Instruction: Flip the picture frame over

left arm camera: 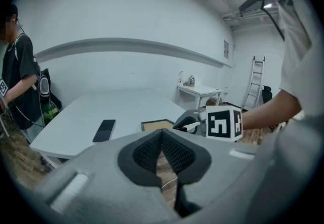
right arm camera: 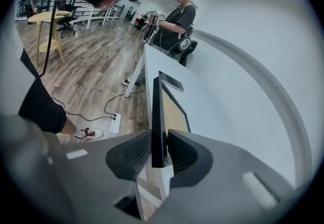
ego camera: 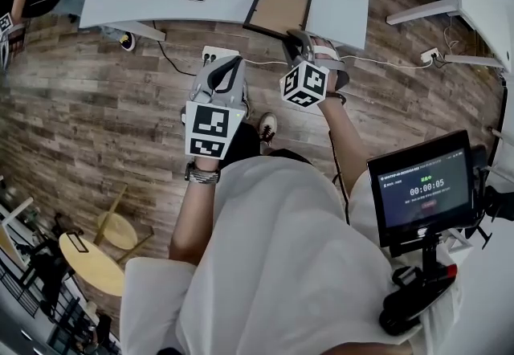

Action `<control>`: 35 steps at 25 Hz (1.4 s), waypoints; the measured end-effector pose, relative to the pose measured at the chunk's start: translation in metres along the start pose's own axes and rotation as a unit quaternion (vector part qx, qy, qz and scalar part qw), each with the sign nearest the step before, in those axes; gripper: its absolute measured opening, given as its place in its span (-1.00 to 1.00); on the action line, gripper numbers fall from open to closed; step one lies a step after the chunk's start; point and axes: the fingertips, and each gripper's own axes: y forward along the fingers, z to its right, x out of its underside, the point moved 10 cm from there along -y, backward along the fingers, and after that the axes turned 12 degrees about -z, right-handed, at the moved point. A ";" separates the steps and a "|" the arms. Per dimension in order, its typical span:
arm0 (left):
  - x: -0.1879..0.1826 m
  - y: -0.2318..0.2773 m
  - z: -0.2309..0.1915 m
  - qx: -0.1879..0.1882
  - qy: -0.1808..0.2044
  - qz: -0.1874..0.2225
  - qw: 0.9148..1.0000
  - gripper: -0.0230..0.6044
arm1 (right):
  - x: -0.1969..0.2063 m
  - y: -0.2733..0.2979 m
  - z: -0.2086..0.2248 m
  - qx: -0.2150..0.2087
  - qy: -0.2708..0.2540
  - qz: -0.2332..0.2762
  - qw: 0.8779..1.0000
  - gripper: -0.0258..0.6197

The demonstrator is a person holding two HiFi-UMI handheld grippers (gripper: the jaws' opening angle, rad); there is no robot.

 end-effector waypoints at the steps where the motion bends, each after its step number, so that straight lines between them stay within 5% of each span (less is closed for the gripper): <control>1: -0.003 -0.001 0.000 0.000 0.000 0.001 1.000 -0.91 | -0.001 -0.005 0.005 -0.006 0.002 0.004 1.000 -0.62; 11: -0.021 0.007 -0.012 0.004 0.010 0.011 1.000 -0.91 | -0.008 -0.030 0.047 -0.066 0.044 0.030 0.996 -0.66; 21: -0.042 0.006 -0.025 0.005 0.021 0.028 0.999 -0.91 | -0.017 -0.053 0.087 -0.140 0.129 0.077 0.979 -0.68; 26: -0.053 0.009 -0.028 0.009 0.025 0.031 0.999 -0.91 | -0.013 -0.052 0.106 -0.177 0.182 0.098 0.962 -0.68; 35: -0.065 0.025 -0.045 0.021 0.031 0.027 0.999 -0.91 | -0.006 -0.036 0.136 -0.261 0.277 0.146 0.913 -0.68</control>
